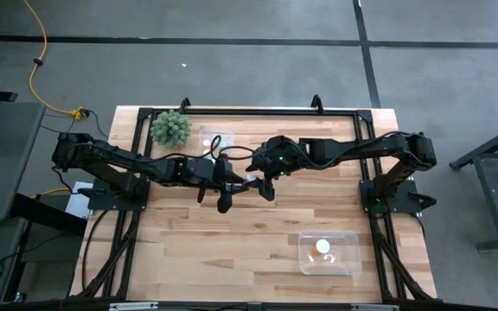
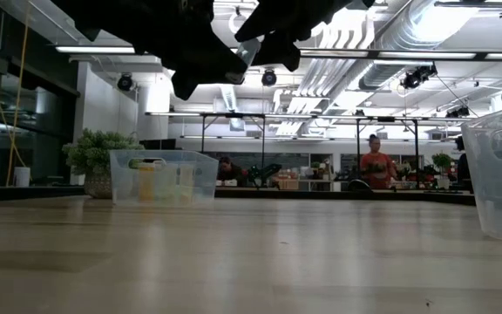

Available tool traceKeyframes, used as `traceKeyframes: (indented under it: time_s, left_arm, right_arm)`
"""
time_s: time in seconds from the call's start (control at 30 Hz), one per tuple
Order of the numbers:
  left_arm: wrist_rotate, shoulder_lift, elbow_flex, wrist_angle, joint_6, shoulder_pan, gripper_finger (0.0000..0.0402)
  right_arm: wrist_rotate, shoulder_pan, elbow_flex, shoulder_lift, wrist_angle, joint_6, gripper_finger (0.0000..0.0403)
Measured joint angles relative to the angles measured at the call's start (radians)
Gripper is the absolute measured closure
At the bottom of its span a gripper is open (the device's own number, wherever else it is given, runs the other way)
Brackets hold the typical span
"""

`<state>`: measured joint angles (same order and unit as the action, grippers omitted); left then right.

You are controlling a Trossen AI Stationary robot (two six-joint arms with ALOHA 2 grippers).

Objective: Pick and place medicine bottles into bin by pill shape (circle, oval)
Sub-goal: Put the blue capsule bottle into the bottom transparent bin

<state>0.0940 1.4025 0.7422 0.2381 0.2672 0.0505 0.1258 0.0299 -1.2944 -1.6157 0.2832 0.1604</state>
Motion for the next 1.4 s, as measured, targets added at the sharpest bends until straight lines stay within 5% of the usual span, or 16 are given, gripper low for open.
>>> traceKeyframes:
  time_s: [0.8,1.2,1.4]
  left_arm:
    - [0.016,0.0,0.0,-0.001,0.002,0.0,0.0305]
    - [0.006,-0.007,0.001,-0.01,0.024,0.015,0.0291]
    - [-0.011,-0.093,-0.003,-0.169,0.029,0.059,0.0259]
  right_arm:
    - [0.039,0.001,0.0,0.001,0.005,-0.003,0.0283]
    - [0.041,0.013,0.001,0.019,0.031,-0.021,0.0297]
    - [0.044,0.046,0.0,0.065,0.075,-0.05,0.0298]
